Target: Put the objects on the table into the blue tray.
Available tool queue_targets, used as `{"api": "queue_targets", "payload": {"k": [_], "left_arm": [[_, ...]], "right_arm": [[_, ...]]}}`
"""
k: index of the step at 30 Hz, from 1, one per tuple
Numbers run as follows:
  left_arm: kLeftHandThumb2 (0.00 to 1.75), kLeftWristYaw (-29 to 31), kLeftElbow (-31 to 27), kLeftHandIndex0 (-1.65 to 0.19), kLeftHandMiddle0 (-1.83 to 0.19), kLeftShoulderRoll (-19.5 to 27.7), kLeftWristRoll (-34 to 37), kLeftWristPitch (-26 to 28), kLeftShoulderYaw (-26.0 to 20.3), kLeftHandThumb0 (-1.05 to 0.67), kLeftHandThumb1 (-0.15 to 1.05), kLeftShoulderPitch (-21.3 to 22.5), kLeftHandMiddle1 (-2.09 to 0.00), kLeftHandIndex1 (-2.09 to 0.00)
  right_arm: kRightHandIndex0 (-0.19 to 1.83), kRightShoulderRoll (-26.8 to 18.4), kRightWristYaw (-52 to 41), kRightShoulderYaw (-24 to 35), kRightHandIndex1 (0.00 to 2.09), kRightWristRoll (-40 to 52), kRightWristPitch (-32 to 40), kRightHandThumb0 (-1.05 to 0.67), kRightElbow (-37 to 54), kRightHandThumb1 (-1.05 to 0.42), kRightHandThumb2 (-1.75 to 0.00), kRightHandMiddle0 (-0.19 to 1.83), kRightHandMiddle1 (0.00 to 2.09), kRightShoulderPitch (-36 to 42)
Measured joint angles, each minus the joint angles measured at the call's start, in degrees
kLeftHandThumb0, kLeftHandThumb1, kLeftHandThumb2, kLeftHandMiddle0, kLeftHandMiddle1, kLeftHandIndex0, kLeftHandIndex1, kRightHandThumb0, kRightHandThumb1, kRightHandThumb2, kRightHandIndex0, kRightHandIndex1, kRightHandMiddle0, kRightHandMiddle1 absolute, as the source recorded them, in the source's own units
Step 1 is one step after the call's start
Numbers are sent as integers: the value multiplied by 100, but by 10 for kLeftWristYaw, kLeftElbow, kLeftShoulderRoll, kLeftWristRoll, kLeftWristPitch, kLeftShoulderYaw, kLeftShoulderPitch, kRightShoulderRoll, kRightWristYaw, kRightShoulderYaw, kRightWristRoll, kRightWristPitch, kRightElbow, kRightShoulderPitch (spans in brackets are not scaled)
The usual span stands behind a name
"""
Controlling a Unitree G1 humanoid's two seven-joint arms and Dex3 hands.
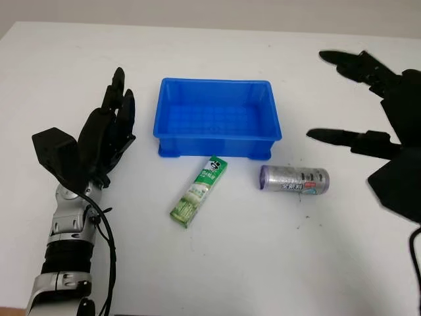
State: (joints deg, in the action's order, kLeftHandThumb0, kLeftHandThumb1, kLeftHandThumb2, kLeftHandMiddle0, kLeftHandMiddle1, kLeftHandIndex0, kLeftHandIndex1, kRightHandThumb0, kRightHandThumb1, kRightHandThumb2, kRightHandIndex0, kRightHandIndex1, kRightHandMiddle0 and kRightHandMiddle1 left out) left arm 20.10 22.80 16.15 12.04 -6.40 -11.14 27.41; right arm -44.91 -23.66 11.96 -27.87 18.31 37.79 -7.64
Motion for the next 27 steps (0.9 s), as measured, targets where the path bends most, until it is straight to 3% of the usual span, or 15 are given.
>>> {"api": "queue_targets", "payload": {"k": [12, 19, 27], "left_arm": [[64, -4, 0, 19, 19, -1, 0, 1, 1, -78, 105, 0, 0, 0], [64, -6, 0, 19, 19, -1, 0, 2, 2, -78, 105, 1, 0, 0], [63, -3, -4, 19, 19, -1, 3, 2, 1, -77, 105, 0, 0, 0]], "right_arm": [[81, -64, -131, -10, 13, -88, -52, -67, 68, -77, -6, 76, 7, 34], [68, -63, -200, -50, 5, -94, -46, -61, 67, -84, -7, 68, 4, 11], [67, -39, -169, -80, 5, -92, -81, -66, 12, -84, -6, 69, 6, -2]]}}
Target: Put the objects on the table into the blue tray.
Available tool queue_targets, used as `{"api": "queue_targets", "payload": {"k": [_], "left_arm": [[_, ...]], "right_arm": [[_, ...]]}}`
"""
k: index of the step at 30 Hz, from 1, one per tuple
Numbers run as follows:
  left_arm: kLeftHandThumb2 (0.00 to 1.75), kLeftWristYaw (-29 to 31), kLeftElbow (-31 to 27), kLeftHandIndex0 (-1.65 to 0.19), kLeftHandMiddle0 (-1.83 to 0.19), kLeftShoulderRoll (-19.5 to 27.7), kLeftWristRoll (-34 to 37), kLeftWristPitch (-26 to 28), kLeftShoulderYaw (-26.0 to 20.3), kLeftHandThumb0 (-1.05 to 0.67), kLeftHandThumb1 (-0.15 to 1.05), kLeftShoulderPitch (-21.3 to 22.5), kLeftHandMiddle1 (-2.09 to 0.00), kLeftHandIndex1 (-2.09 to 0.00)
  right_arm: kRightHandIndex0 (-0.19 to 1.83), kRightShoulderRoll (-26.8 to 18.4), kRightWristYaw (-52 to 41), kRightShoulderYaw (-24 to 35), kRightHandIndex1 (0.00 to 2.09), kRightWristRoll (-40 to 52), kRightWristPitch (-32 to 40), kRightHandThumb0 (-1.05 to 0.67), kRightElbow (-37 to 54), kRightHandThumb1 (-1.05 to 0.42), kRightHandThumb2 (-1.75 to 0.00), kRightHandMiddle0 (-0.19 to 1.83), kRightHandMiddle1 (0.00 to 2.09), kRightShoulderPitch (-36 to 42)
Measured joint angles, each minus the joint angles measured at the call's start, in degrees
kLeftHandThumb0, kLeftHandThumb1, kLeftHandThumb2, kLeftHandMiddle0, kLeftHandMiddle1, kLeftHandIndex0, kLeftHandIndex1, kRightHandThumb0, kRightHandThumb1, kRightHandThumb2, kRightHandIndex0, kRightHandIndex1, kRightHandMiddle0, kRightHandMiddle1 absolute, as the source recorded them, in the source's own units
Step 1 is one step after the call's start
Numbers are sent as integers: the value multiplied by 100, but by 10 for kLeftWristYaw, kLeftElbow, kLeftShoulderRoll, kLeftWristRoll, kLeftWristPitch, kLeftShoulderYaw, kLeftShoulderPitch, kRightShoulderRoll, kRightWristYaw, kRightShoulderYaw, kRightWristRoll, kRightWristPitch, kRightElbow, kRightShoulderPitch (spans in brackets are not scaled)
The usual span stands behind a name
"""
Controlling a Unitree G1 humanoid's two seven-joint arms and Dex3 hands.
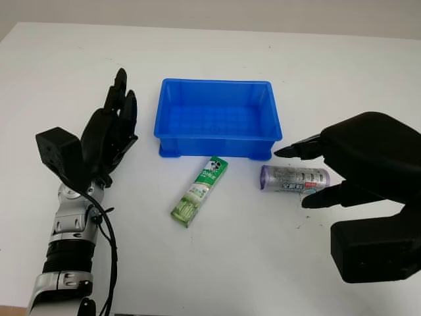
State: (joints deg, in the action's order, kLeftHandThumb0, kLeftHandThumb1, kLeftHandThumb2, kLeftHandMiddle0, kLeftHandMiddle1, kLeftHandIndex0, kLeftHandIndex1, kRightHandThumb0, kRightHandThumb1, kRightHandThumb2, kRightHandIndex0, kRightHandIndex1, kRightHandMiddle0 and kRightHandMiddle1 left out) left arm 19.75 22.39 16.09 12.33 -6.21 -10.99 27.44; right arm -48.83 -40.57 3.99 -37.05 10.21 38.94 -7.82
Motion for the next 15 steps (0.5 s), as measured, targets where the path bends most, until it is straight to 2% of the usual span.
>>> {"api": "queue_targets", "payload": {"k": [5, 6, 15], "left_arm": [[63, 1, -3, 19, 19, 0, 1, 0, 0, -78, 105, 0, 0, 0], [63, 2, -3, 19, 19, 0, 1, 0, 0, -78, 105, 0, 0, 0], [62, 2, -4, 19, 19, 0, 3, 1, -1, -77, 105, -1, 0, 0]], "right_arm": [[64, 19, 1, -33, 3, -13, 10, -61, -33, -82, -5, 65, 4, -15], [70, 22, 5, -38, 7, -18, 8, -61, -38, -81, -4, 68, 5, -16], [73, 32, 46, -55, 8, -36, -33, -58, -96, -82, -5, 67, 5, -15]]}}
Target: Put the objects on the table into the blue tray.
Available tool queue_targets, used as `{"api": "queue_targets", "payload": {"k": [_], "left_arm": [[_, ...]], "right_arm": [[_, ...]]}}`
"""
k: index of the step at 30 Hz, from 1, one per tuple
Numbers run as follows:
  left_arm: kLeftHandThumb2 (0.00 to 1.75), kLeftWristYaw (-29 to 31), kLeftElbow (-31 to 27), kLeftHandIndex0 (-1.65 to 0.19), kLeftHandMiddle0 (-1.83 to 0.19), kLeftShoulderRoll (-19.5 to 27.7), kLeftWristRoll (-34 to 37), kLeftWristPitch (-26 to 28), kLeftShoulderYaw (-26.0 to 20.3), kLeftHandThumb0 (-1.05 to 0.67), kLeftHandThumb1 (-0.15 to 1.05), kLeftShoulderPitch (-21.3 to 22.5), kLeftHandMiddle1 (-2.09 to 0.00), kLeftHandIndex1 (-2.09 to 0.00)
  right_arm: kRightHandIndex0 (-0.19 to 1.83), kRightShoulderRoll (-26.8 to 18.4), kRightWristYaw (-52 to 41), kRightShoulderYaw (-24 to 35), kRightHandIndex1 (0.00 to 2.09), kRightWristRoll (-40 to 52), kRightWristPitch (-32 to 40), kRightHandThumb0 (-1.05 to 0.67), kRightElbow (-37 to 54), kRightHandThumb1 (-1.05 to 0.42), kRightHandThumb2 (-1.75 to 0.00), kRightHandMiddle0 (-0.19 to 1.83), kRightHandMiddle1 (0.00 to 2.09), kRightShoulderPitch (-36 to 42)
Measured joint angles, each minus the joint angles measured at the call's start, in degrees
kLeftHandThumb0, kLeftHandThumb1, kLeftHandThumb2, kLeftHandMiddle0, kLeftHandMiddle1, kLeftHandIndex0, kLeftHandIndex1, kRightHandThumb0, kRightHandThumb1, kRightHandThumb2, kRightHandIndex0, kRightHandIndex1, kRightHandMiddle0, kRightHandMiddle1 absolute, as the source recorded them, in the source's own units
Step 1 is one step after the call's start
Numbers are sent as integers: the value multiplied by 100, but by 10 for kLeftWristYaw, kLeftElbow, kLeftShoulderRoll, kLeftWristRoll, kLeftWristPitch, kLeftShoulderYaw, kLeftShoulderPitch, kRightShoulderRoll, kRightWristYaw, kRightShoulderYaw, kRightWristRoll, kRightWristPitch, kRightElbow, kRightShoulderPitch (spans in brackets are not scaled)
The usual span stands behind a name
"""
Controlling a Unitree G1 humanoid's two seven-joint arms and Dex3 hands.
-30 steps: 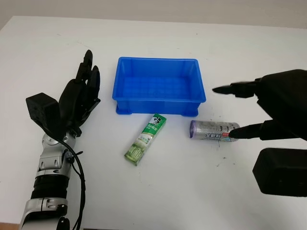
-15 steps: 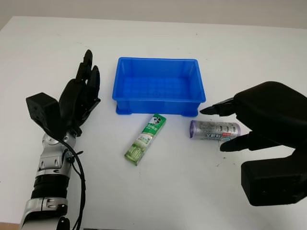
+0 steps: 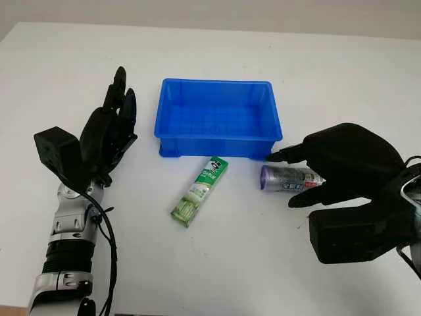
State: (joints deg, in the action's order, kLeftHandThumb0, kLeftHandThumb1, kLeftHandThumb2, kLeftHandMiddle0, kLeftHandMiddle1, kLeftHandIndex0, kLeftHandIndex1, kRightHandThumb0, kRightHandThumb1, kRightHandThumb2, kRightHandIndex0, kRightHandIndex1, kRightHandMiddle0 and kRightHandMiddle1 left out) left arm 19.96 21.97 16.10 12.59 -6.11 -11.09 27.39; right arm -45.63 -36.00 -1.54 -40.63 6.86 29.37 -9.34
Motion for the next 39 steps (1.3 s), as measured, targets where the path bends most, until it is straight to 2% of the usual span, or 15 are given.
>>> {"api": "queue_targets", "payload": {"k": [5, 7, 8, 9, 10, 12, 13, 15, 17, 20, 21, 23, 26, 32, 39], "left_arm": [[61, -2, 0, 19, 19, 0, 0, 0, -1, -78, 105, -1, 0, 0], [61, 0, 0, 19, 19, 0, 1, 0, -1, -77, 105, -1, 0, 0], [61, 0, 0, 19, 19, 0, 1, 0, -1, -77, 105, -1, 0, 0], [61, 1, 0, 19, 19, 0, 1, 0, -1, -77, 105, -1, 0, 0], [61, 1, 0, 19, 19, 0, 1, 0, -1, -77, 105, -1, 0, 0], [61, 2, 0, 19, 19, 0, 1, 0, -1, -77, 105, -1, 0, 0], [61, 3, 0, 19, 19, 0, 1, 0, -1, -77, 105, -1, 0, 0], [61, 4, 0, 19, 19, 0, 1, 0, -1, -78, 105, -1, 0, 0], [61, 4, 0, 19, 19, 0, 1, 0, -1, -78, 105, -1, 0, 0], [61, 4, 0, 19, 19, 0, 1, 0, -1, -78, 105, -1, 0, 0], [61, 4, 0, 19, 19, 0, 1, 0, -1, -78, 105, -1, 0, 0], [61, 4, 0, 19, 19, 0, 1, 0, -2, -77, 105, -1, 0, 0], [60, 5, 0, 19, 19, 0, 1, 0, -2, -78, 105, -1, 0, 0], [60, 5, 0, 19, 19, 0, 1, 0, -2, -77, 105, -1, 0, 0], [59, 4, 0, 19, 19, 0, 1, 0, -2, -78, 105, -1, 0, 0]], "right_arm": [[80, 9, 13, -7, 11, 0, -7, -56, -27, -82, -6, 71, 7, 0], [92, 9, 24, -9, 18, -1, -16, -56, -35, -81, -5, 78, 10, 0], [81, 9, 31, -9, 58, -2, -21, -56, -39, -81, -5, 81, 9, 0], [64, 9, 38, -9, 128, -3, -27, -55, -42, -80, -5, 83, 9, 0], [51, 9, 43, -9, 176, -3, -30, -54, -45, -80, -5, 86, 9, 1], [48, 9, 46, -11, 201, -9, -35, -53, -48, -81, -5, 90, 11, 1], [44, 9, 46, -11, 201, -13, -38, -53, -48, -81, -6, 93, 13, 1], [48, 8, 43, -13, 184, -21, -41, -53, -48, -83, -6, 97, 19, 0], [53, 7, 38, -16, 191, -31, -42, -52, -48, -84, -6, 98, 34, -3], [60, 7, 32, -18, 196, -37, -43, -53, -48, -85, -6, 73, 106, -6], [60, 7, 30, -19, 196, -39, -43, -53, -48, -86, -6, 69, 116, -7], [66, 7, 27, -19, 199, -39, -45, -53, -48, -87, -5, 65, 152, -8], [69, 7, 29, -19, 206, -33, -54, -52, -49, -90, -6, 62, 180, -8], [76, 8, 35, -16, 209, -6, -62, -48, -54, -95, -6, 57, 207, -6], [85, 18, 40, 9, 209, 98, -80, -43, -60, -96, -6, 69, 209, -5]]}}
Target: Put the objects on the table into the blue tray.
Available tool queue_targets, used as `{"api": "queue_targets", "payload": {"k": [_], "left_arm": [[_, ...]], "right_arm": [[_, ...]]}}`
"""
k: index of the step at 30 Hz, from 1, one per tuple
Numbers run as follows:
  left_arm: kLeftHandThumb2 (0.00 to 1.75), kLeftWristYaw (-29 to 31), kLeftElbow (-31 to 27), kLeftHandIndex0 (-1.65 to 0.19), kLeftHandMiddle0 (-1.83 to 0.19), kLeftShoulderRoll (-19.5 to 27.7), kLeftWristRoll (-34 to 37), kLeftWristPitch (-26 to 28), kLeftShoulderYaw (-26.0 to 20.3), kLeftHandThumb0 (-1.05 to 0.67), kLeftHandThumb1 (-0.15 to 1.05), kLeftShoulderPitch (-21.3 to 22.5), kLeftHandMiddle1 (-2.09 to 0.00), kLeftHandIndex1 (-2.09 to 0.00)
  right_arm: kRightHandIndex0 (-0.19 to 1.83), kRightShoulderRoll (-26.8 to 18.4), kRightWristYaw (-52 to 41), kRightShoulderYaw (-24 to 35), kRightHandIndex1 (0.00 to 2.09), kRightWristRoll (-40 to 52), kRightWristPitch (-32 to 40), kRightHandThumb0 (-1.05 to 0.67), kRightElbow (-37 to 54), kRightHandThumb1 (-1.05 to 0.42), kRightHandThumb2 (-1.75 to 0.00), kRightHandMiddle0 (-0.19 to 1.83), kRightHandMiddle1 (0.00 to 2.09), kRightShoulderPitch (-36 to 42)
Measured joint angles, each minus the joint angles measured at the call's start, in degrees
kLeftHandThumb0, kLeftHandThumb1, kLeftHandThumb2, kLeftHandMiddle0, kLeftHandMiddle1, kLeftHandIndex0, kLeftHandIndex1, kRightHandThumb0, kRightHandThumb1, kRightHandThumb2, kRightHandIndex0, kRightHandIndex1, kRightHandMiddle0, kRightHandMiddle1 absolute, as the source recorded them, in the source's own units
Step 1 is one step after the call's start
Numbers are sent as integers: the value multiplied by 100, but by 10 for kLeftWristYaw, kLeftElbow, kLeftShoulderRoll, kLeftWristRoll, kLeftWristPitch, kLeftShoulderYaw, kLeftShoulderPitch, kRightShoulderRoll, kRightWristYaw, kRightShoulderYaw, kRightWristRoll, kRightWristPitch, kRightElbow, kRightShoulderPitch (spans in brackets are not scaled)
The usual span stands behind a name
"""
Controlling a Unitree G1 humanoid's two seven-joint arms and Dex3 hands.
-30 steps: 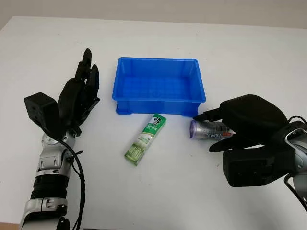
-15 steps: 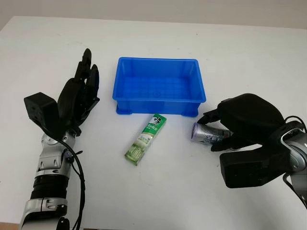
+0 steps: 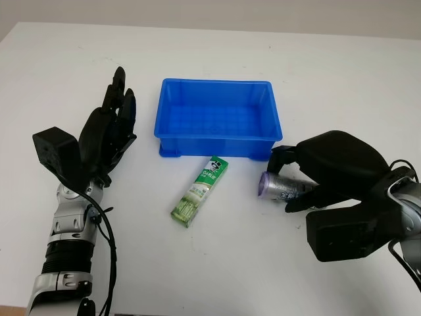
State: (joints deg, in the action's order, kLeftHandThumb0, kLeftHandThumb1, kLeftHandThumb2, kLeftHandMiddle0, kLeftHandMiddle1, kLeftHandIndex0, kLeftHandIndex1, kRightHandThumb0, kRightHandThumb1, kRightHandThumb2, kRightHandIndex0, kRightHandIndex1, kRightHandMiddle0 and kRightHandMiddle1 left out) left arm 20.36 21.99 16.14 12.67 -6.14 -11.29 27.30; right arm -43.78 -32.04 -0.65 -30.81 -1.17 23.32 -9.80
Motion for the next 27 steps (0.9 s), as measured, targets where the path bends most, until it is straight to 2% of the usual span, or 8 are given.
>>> {"api": "queue_targets", "payload": {"k": [4, 8, 11, 14, 17, 20, 23, 27], "left_arm": [[60, -1, 0, 19, 19, 0, 0, 0, 0, -78, 105, 0, 0, 0], [60, -1, 0, 19, 19, 0, 0, 0, 0, -78, 105, 0, 0, 0], [60, 0, 0, 19, 19, 0, 0, 1, 1, -78, 105, 0, 0, 0], [60, -2, 0, 19, 19, 0, 0, 1, 1, -78, 105, 0, 0, 0], [60, -5, 0, 19, 19, 0, -2, 1, 1, -78, 105, 0, 0, 0], [60, -7, 0, 19, 19, 0, -3, 1, 3, -78, 105, 0, 0, 0], [60, -9, 0, 19, 19, -1, -4, 1, 3, -78, 105, 0, 0, 0], [60, -15, 0, 19, 19, -3, -7, 1, 5, -79, 105, 0, 0, 0]], "right_arm": [[84, 13, -11, 20, 209, 90, 8, -40, -1, -96, -6, 67, 209, -2], [91, 29, -32, 31, 209, 177, 51, -43, 2, -100, -6, 67, 209, -22], [84, 44, -46, 44, 209, 253, 95, -42, 4, -101, -6, 64, 209, -47], [66, 61, -54, 62, 209, 330, 140, -42, 4, -104, -6, 51, 209, -73], [68, 68, -51, 86, 209, 387, 182, -38, 3, -103, -5, 46, 209, -94], [82, 85, -31, 102, 209, 411, 157, -41, -21, -101, -5, 51, 209, -113], [80, 98, 0, 107, 209, 403, 109, -40, -59, -101, -5, 52, 209, -131], [89, 123, 65, 104, 206, 361, 48, -40, -111, -100, -5, 65, 205, -162]]}}
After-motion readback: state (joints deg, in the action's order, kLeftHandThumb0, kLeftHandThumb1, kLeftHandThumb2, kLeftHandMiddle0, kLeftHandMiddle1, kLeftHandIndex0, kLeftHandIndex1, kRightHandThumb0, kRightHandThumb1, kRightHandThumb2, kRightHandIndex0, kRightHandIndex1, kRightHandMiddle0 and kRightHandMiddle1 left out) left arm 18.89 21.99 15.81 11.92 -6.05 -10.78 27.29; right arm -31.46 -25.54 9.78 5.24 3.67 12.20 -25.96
